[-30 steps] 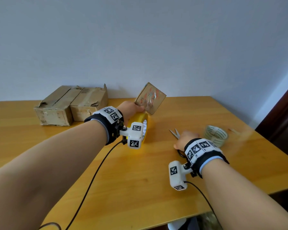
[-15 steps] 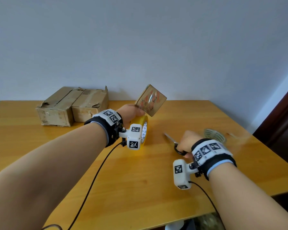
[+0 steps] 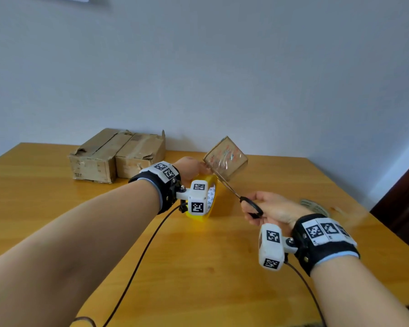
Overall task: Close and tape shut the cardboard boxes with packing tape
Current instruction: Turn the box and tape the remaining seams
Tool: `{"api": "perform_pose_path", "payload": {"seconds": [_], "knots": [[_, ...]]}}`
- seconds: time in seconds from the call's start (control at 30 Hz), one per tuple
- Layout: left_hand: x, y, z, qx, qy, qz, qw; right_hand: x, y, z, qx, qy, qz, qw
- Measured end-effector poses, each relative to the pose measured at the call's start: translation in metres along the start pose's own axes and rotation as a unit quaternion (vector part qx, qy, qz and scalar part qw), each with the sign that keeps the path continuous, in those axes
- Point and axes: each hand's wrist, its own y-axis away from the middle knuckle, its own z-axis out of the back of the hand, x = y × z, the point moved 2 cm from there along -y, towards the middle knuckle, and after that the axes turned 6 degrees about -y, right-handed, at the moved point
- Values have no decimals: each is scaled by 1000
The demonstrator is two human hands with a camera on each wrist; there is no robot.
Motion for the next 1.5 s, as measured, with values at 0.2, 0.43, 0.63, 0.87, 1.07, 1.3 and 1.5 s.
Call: {"api": "perform_pose_path", "payload": {"seconds": [0.2,0.43,0.63,0.87,1.07,1.3,1.5], "knots": [[-6,3,-5,9,-54,-12,998,6,-9,-10,-18,-45,43,998],[-15,8,-6,34,-6,-9,999,11,-8,-5,-71,-17,64,995],[-10,6,-8,39,-9,-11,999,11,-2,-7,-82,60,80,992],[-6,8,-5,71,6,4,997,7,-8,-10,-94,53,81,991],[-3,10,-2,42,14,12,999,3,-13,-14,-58,-15,44,997],[10,8,18,-35,65,0,997,-12,-15,-27,-57,91,25,994],[3,19,32,-4,94,-42,995,-7,-22,-52,-46,248,-7,968]]}}
